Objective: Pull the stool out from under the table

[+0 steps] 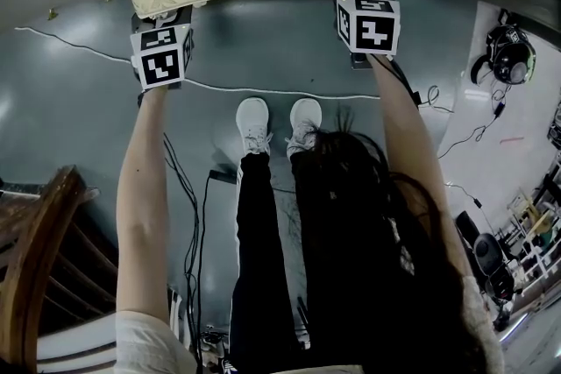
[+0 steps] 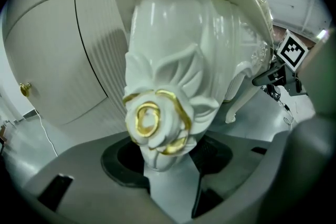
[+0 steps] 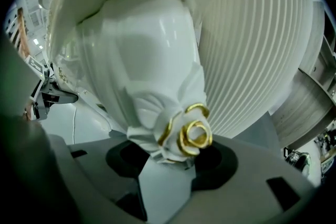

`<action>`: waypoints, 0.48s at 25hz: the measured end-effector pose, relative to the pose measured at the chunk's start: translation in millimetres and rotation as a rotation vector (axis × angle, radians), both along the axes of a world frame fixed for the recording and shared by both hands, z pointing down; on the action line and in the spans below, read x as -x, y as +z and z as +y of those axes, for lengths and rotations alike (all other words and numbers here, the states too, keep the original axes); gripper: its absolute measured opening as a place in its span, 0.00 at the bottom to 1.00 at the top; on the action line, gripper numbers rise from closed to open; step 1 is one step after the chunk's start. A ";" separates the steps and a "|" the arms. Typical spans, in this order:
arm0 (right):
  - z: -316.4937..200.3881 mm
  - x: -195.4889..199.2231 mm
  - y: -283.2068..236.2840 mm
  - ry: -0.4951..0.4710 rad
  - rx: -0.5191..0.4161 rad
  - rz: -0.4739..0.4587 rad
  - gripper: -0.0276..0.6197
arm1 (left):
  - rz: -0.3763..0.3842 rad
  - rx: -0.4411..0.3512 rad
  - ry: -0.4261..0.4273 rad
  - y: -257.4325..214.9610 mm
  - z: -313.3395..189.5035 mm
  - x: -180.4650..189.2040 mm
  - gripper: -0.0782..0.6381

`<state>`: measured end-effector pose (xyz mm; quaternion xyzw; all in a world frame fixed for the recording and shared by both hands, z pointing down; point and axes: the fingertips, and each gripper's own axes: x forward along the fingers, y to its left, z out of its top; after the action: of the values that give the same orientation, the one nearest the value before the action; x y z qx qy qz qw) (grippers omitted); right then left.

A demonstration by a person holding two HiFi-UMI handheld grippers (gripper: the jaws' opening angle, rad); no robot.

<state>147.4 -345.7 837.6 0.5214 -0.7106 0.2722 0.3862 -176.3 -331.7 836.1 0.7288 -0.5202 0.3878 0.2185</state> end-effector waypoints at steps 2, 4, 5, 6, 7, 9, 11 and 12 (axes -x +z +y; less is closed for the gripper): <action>2.1 1.8 -1.1 -0.002 0.002 0.006 0.40 | 0.006 -0.005 0.010 -0.9 1.8 1.7 0.45; 1.0 0.1 -0.9 -0.004 0.006 0.013 0.39 | 0.014 -0.006 0.019 -0.6 -0.6 -0.2 0.45; 0.5 -1.0 -0.7 -0.004 0.008 0.017 0.39 | 0.015 -0.007 0.022 -0.3 -2.1 -1.2 0.45; 1.0 -1.4 -0.6 -0.003 0.009 0.019 0.39 | 0.015 -0.008 0.026 0.0 -2.7 -1.3 0.45; 2.6 -0.8 -0.5 0.000 0.009 0.020 0.39 | 0.016 -0.009 0.032 0.3 -2.0 -0.7 0.45; 5.6 0.5 -0.4 0.003 0.010 0.019 0.39 | 0.019 -0.007 0.042 0.5 0.3 0.3 0.45; 6.2 0.2 0.1 0.002 0.017 0.021 0.39 | 0.024 -0.007 0.050 1.2 -0.3 -0.2 0.45; 7.0 1.0 0.2 0.002 0.020 0.023 0.39 | 0.028 -0.010 0.054 1.3 -0.6 0.6 0.45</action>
<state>146.4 -338.7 837.8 0.5213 -0.7027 0.2739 0.3992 -176.9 -332.3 837.4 0.7489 -0.4994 0.3807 0.2116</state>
